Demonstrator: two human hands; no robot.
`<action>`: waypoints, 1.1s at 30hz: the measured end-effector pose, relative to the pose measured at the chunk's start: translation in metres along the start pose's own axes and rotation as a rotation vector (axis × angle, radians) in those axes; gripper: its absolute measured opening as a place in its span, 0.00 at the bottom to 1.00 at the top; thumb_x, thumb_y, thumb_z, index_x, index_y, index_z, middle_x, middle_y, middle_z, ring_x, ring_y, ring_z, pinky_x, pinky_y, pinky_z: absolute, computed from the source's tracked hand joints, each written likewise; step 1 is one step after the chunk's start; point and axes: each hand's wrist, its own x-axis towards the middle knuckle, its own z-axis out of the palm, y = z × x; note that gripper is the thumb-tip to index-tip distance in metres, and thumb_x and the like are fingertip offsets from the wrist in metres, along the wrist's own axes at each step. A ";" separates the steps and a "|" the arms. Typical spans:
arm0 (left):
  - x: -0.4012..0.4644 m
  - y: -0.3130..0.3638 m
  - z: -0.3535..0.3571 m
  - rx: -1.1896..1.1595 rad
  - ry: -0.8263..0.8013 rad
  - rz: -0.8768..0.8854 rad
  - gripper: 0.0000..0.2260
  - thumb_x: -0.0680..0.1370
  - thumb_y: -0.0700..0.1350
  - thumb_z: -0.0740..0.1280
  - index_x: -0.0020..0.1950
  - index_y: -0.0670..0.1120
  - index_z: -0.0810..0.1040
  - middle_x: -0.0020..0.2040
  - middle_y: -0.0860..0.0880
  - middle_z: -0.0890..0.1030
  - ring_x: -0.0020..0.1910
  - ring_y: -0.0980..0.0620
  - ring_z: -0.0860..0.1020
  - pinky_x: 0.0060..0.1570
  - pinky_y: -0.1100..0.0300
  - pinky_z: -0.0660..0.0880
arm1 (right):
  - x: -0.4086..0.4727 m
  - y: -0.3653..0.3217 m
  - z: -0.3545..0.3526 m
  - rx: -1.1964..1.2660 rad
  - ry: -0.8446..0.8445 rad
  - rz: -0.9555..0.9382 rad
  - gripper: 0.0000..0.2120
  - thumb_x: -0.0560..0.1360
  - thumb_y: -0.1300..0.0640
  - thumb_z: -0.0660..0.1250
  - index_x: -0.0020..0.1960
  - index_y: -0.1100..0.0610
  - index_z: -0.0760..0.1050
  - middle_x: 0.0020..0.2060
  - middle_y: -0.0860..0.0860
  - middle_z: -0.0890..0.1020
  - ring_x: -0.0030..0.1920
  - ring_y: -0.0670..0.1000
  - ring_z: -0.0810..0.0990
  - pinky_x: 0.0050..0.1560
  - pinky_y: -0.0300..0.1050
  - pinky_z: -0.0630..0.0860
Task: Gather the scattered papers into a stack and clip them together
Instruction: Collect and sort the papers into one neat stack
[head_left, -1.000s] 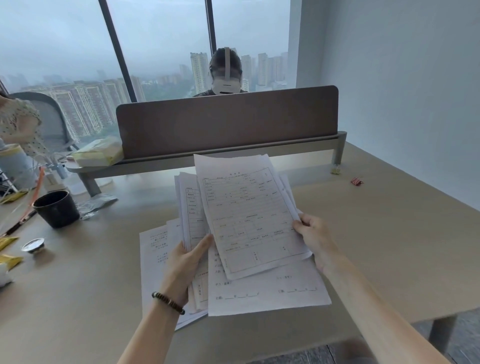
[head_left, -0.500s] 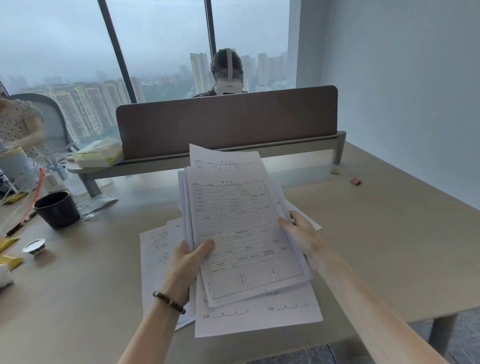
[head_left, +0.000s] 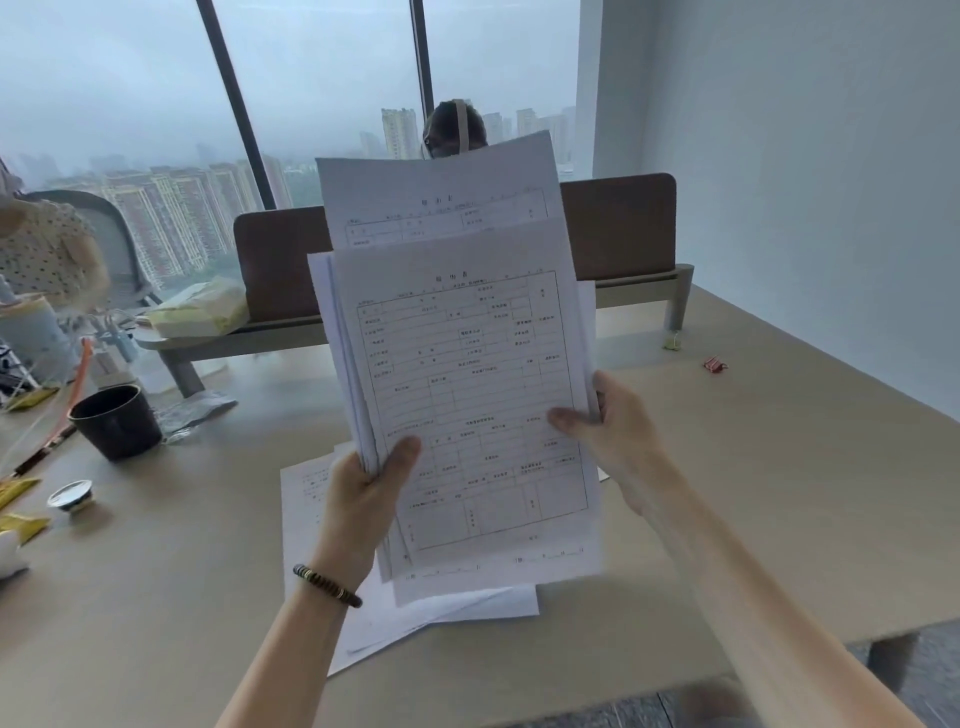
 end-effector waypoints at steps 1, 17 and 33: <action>0.000 0.003 0.001 0.000 0.011 0.026 0.08 0.78 0.43 0.67 0.56 0.46 0.82 0.50 0.53 0.85 0.49 0.59 0.84 0.44 0.66 0.81 | -0.001 -0.006 0.001 0.001 0.014 -0.024 0.11 0.75 0.64 0.73 0.57 0.58 0.78 0.50 0.49 0.86 0.51 0.52 0.85 0.54 0.51 0.82; -0.008 -0.020 0.006 -0.150 0.031 -0.094 0.08 0.73 0.49 0.71 0.50 0.51 0.84 0.46 0.55 0.87 0.50 0.53 0.85 0.47 0.58 0.80 | -0.020 0.022 0.017 0.055 0.019 -0.044 0.13 0.76 0.54 0.72 0.59 0.44 0.78 0.56 0.42 0.85 0.57 0.47 0.83 0.60 0.56 0.80; -0.007 -0.016 0.005 -0.174 -0.021 -0.093 0.11 0.72 0.48 0.75 0.54 0.51 0.84 0.51 0.52 0.87 0.52 0.53 0.84 0.45 0.62 0.81 | -0.014 0.023 0.009 0.114 -0.008 -0.116 0.27 0.71 0.37 0.71 0.66 0.45 0.70 0.54 0.50 0.84 0.54 0.50 0.85 0.56 0.59 0.82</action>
